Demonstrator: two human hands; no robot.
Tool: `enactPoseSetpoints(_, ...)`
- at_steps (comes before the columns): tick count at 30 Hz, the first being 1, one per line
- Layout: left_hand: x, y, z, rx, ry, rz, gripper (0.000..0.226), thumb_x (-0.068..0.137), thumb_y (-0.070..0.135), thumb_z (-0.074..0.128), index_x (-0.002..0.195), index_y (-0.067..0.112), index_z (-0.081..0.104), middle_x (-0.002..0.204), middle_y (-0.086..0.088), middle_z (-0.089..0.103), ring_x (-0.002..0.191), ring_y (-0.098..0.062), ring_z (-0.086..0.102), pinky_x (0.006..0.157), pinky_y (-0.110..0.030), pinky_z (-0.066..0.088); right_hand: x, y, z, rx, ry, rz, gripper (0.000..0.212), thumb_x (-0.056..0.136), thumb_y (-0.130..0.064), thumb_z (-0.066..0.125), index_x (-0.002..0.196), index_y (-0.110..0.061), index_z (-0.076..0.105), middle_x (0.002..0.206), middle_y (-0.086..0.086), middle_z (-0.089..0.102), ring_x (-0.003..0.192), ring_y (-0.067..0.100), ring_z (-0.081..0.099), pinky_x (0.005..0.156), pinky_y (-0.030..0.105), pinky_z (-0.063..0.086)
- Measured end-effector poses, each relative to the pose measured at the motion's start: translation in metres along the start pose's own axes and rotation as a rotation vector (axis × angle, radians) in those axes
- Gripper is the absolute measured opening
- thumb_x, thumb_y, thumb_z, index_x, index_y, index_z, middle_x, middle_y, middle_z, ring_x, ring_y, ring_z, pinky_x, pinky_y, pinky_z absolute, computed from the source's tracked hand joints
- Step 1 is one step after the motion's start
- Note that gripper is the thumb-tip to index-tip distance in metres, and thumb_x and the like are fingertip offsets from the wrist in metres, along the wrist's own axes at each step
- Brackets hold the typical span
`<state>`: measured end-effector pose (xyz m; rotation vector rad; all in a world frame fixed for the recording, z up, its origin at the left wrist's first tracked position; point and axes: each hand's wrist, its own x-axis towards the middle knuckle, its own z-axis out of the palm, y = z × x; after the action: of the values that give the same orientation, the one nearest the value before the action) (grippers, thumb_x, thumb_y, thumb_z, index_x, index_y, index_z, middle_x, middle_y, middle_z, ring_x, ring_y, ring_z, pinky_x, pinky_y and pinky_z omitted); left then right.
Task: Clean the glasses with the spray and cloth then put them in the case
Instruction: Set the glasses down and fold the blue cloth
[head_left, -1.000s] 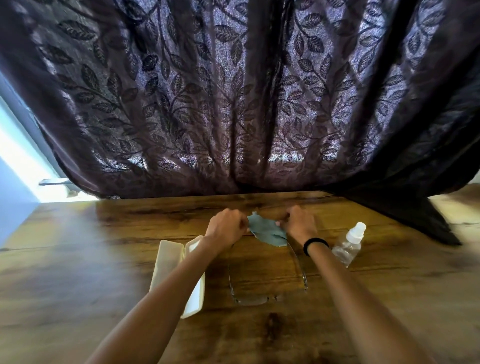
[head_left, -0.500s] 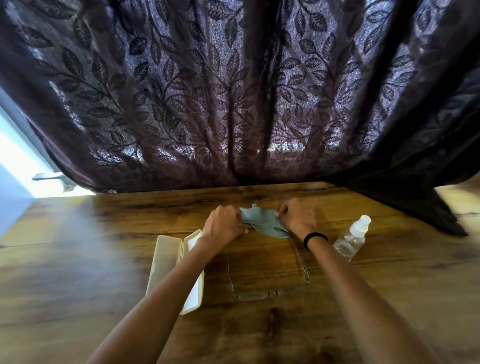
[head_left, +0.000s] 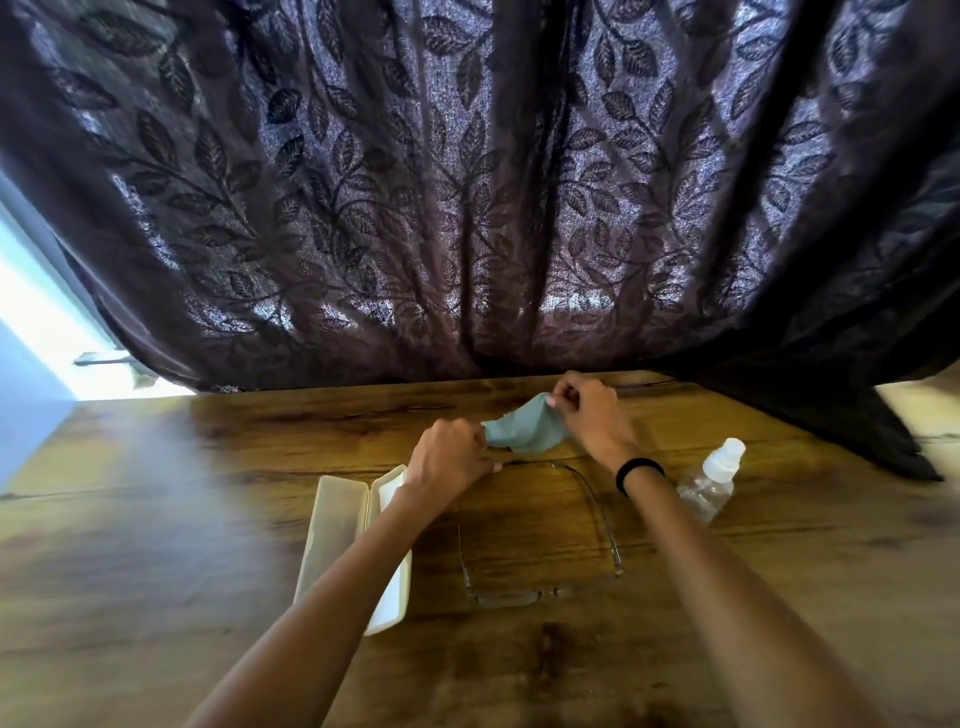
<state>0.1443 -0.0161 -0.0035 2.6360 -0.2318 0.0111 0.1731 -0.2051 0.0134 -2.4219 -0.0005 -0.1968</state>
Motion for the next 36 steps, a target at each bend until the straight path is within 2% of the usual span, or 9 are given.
enactPoseSetpoints(6, 0.001, 0.005, -0.008, 0.103, 0.037, 0.016, 0.046, 0.075, 0.054, 0.066, 0.103, 0.018, 0.063, 0.095, -0.005, 0.070, 0.086, -0.022, 0.065, 0.063, -0.027, 0.045, 0.004, -0.016, -0.012, 0.048, -0.063, -0.163, 0.008, 0.086, -0.020, 0.062, 0.080, -0.019, 0.056, 0.081, -0.008, 0.059, 0.079, 0.010, 0.054, 0.067, 0.027, 0.043)
enactPoseSetpoints(10, 0.011, 0.005, -0.023, -0.086, 0.115, 0.103, 0.065, 0.076, 0.028, 0.074, 0.132, 0.014, 0.045, 0.120, -0.016, 0.060, 0.110, -0.032, 0.056, 0.088, -0.036, 0.045, 0.005, -0.035, -0.024, 0.147, -0.143, -0.247, 0.008, 0.083, -0.013, 0.065, 0.080, -0.019, 0.061, 0.082, -0.008, 0.061, 0.082, 0.009, 0.056, 0.074, 0.026, 0.045)
enactPoseSetpoints(13, 0.020, 0.007, -0.031, -0.260, 0.041, 0.283, 0.074, 0.073, 0.012, 0.076, 0.136, 0.007, 0.038, 0.133, -0.016, 0.051, 0.123, -0.024, 0.046, 0.100, -0.018, 0.031, 0.004, -0.048, -0.032, 0.227, -0.186, -0.294, 0.007, 0.082, -0.008, 0.066, 0.082, -0.015, 0.064, 0.086, -0.001, 0.063, 0.085, 0.011, 0.057, 0.080, 0.027, 0.047)
enactPoseSetpoints(15, 0.025, 0.006, -0.032, -0.339, -0.006, 0.329, 0.066, 0.071, 0.009, 0.077, 0.129, 0.003, 0.045, 0.128, -0.014, 0.054, 0.117, -0.019, 0.049, 0.094, -0.007, 0.030, 0.004, -0.053, -0.037, 0.282, -0.231, -0.307, 0.008, 0.081, -0.007, 0.067, 0.083, -0.014, 0.065, 0.087, 0.000, 0.064, 0.085, 0.009, 0.057, 0.079, 0.022, 0.046)
enactPoseSetpoints(18, 0.028, 0.002, -0.035, -0.453, -0.142, 0.262, 0.053, 0.069, 0.011, 0.079, 0.116, 0.007, 0.056, 0.115, -0.007, 0.061, 0.109, -0.019, 0.055, 0.095, -0.023, 0.042, 0.002, -0.056, -0.041, 0.392, -0.282, -0.295, 0.014, 0.079, -0.006, 0.069, 0.080, -0.018, 0.063, 0.082, -0.005, 0.062, 0.078, 0.002, 0.056, 0.071, 0.011, 0.045)
enactPoseSetpoints(21, 0.027, -0.003, -0.037, -0.470, -0.235, 0.204, 0.030, 0.067, 0.017, 0.081, 0.089, 0.025, 0.061, 0.091, 0.007, 0.064, 0.089, -0.011, 0.060, 0.078, -0.024, 0.049, 0.001, -0.053, -0.041, 0.447, -0.298, -0.277, 0.021, 0.077, -0.005, 0.071, 0.077, -0.022, 0.059, 0.079, -0.006, 0.061, 0.074, 0.001, 0.056, 0.068, 0.011, 0.046)
enactPoseSetpoints(24, 0.026, -0.009, -0.038, -0.469, -0.189, 0.178, 0.028, 0.066, 0.016, 0.082, 0.069, 0.027, 0.056, 0.070, 0.010, 0.058, 0.065, -0.004, 0.054, 0.061, -0.021, 0.043, 0.002, -0.049, -0.041, 0.439, -0.277, -0.237, 0.023, 0.076, -0.005, 0.072, 0.077, -0.022, 0.056, 0.077, -0.003, 0.058, 0.074, 0.006, 0.055, 0.068, 0.017, 0.045)
enactPoseSetpoints(28, 0.027, -0.016, -0.041, -0.528, -0.132, 0.151, 0.019, 0.071, 0.008, 0.077, 0.074, 0.019, 0.062, 0.072, 0.008, 0.063, 0.062, 0.003, 0.057, 0.065, -0.014, 0.046, 0.005, -0.041, -0.038, 0.456, -0.225, -0.159, 0.019, 0.076, -0.002, 0.070, 0.083, -0.017, 0.061, 0.076, -0.003, 0.058, 0.074, 0.006, 0.055, 0.065, 0.012, 0.046)
enactPoseSetpoints(36, 0.033, -0.026, -0.041, -0.479, 0.013, 0.113, 0.010, 0.078, 0.010, 0.071, 0.087, 0.013, 0.066, 0.082, -0.001, 0.066, 0.079, -0.010, 0.061, 0.072, -0.014, 0.045, 0.008, -0.024, -0.028, 0.408, -0.167, -0.090, 0.006, 0.080, -0.008, 0.069, 0.081, -0.014, 0.069, 0.080, -0.004, 0.065, 0.078, 0.004, 0.058, 0.065, 0.013, 0.047)
